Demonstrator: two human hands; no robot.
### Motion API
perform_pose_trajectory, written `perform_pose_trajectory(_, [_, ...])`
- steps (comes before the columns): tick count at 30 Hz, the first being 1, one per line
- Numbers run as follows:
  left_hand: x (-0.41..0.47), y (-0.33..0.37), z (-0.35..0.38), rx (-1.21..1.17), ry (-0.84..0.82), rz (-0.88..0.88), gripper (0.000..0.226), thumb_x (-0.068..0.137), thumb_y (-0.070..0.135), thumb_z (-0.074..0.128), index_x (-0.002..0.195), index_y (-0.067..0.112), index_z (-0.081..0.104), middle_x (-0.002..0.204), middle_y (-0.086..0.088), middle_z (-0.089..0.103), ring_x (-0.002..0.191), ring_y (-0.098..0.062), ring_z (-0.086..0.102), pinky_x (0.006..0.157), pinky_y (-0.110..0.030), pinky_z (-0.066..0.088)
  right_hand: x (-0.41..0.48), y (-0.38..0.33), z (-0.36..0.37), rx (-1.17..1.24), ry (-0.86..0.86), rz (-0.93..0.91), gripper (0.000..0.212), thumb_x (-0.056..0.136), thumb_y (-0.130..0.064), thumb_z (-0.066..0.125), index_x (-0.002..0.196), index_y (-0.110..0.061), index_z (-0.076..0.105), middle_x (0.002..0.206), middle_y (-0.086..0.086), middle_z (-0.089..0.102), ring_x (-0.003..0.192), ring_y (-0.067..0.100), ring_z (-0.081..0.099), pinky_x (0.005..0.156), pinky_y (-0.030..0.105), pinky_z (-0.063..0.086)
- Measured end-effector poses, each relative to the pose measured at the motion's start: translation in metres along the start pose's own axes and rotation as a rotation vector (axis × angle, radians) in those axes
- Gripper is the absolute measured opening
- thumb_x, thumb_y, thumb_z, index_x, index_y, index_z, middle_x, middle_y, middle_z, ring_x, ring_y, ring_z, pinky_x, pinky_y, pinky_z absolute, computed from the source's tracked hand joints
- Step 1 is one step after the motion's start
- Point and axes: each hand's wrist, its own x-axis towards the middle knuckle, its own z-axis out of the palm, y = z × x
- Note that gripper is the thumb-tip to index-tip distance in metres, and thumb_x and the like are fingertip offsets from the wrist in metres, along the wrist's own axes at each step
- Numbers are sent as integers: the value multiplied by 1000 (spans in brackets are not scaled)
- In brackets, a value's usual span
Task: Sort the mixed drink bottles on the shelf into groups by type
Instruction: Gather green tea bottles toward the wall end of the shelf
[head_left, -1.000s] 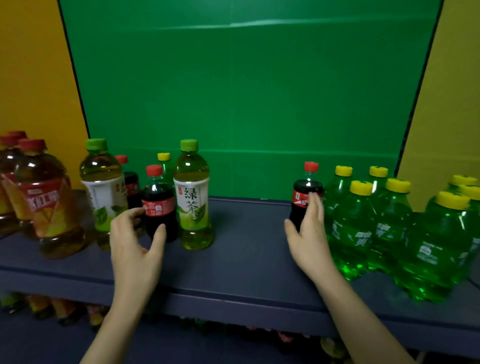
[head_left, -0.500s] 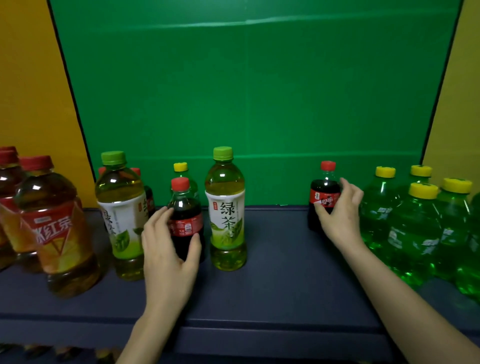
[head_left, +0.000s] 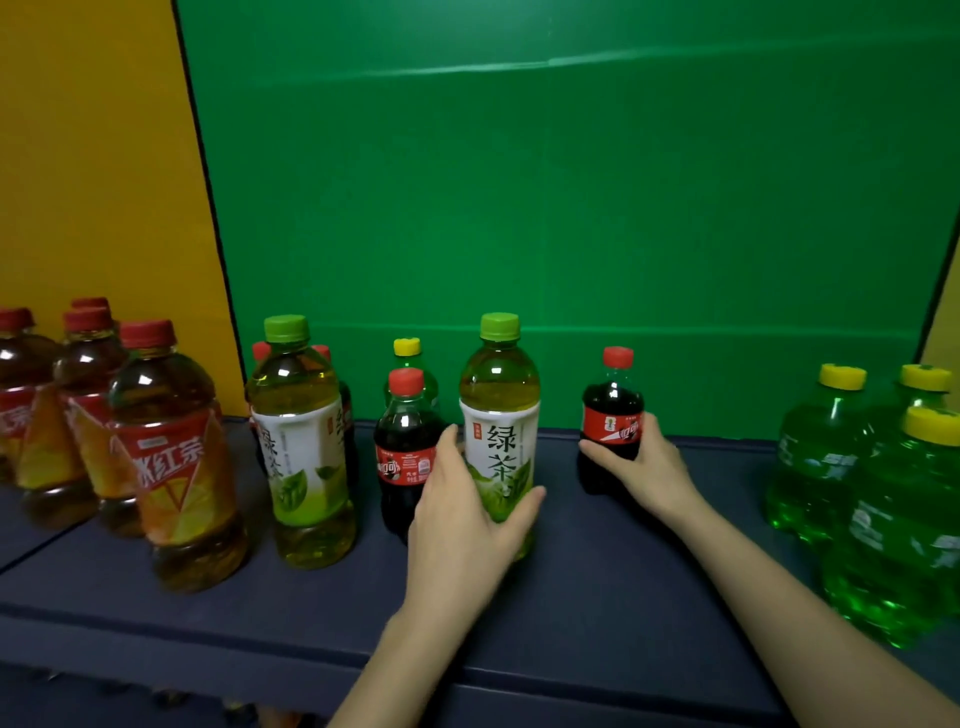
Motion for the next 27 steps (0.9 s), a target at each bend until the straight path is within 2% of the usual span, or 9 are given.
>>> perform_pose_trajectory(3, [12,2,6,-47,-53,-118,58,70,47,74,109,24,39,105,9,59,104,-17,60,78,-27,47,-9,-8,4,44,-89,-34,57,75,-35,74,120,-15,45,114,0,56,103,17,54,88,32,42])
perform_pose_trajectory(5, [12,1,7,-48,-29,-119,52,68,47,75,100,24,41,99,11,60,98,-15,61,75,-27,49,-14,-12,6,65,-126,-49,55,74,-34,75,117,-17,46,112,-1,57,103,16,54,88,32,43])
perform_pose_trajectory(8, [2,3,1,-41,8,-88,54,63,57,74,98,26,46,96,14,65,93,-8,62,77,-34,53,-19,-17,8,71,-155,-71,52,72,-34,76,112,-20,47,111,-1,59,102,17,57,89,33,45])
perform_pose_trajectory(12, [-23,8,-16,-60,70,-53,57,52,71,67,93,35,49,88,21,67,87,3,62,73,-34,54,-27,-23,7,80,-160,-77,51,69,-35,78,109,-22,48,109,0,61,101,19,58,87,34,46])
perform_pose_trajectory(17, [-55,7,-60,-134,132,-39,60,47,67,76,96,38,56,89,23,69,85,4,65,75,-34,56,-45,-37,-7,129,-243,-137,49,67,-40,77,105,-30,48,105,-9,60,103,14,58,88,32,45])
perform_pose_trajectory(19, [-65,6,-83,-160,166,-67,63,41,65,78,96,42,58,88,23,70,83,5,65,75,-28,54,-57,-48,-12,168,-293,-178,49,60,-48,75,99,-39,47,102,-20,59,100,6,58,86,26,43])
perform_pose_trajectory(23, [-82,-2,-129,-229,310,-164,69,26,62,81,90,47,62,83,22,71,79,4,66,64,-11,52,-87,-74,-8,252,-404,-262,62,46,-60,69,101,-42,48,99,-25,62,93,-14,59,76,11,45])
perform_pose_trajectory(25, [-86,-12,-150,-226,367,-194,59,31,51,86,85,39,66,82,23,70,76,5,65,60,-5,50,-101,-85,4,273,-450,-284,63,47,-61,69,103,-47,45,100,-28,61,94,-17,56,73,7,45])
perform_pose_trajectory(27, [-89,-25,-167,-183,395,-206,57,30,41,82,83,30,66,81,22,70,75,6,64,58,-3,48,-110,-92,22,261,-466,-312,62,49,-65,69,103,-53,42,103,-30,60,98,-13,57,81,12,45])
